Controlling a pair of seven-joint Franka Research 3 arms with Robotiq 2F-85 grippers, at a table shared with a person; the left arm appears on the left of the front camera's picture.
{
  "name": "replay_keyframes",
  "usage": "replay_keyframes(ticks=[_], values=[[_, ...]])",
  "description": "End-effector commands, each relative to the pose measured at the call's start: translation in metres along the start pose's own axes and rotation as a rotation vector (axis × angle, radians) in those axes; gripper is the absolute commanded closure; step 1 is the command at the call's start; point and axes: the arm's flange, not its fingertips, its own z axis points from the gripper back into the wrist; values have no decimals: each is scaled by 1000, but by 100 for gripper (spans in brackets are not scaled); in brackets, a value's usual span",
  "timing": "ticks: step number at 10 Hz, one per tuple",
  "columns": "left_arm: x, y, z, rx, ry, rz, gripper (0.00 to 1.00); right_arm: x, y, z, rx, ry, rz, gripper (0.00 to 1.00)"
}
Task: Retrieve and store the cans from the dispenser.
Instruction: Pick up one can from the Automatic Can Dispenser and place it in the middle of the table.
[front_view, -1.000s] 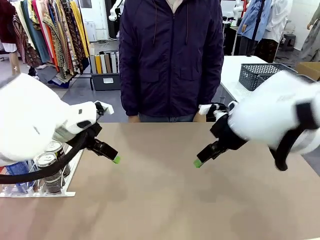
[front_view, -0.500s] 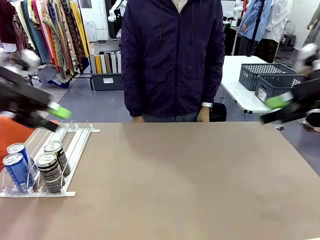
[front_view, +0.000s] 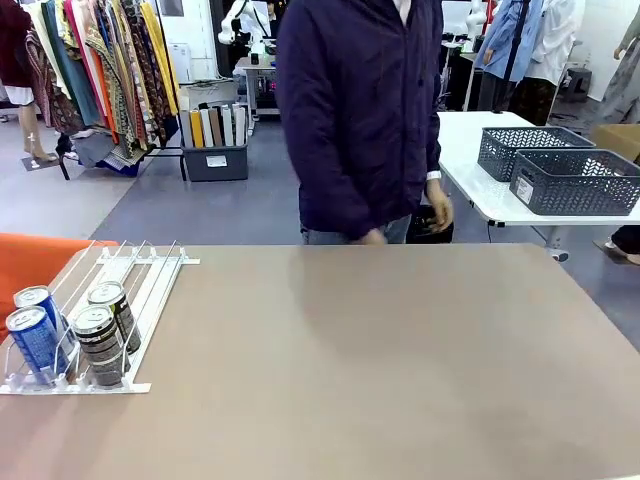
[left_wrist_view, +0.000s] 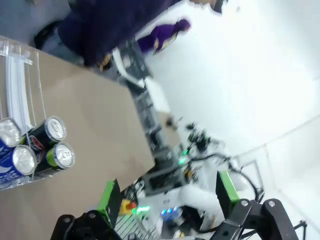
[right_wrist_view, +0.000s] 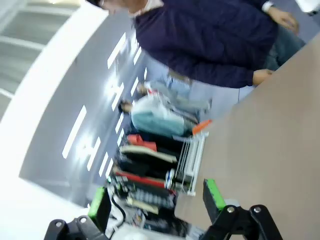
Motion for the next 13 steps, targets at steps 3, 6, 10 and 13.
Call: replay_keyframes(ticks=[3,6,10,13], values=[[-5,23,14,-11,-58,39,0,-3,-24,23,5,-86,-40,0],[-5,23,14,-11,-58,39,0,-3,-24,23,5,-86,-40,0],[-12,10,10,70,-20,-22,0,-3,-24,23,5,-86,-40,0],[-5,-42,-64,431,344,-134,0,-3,-24,23,5,-86,-40,0]])
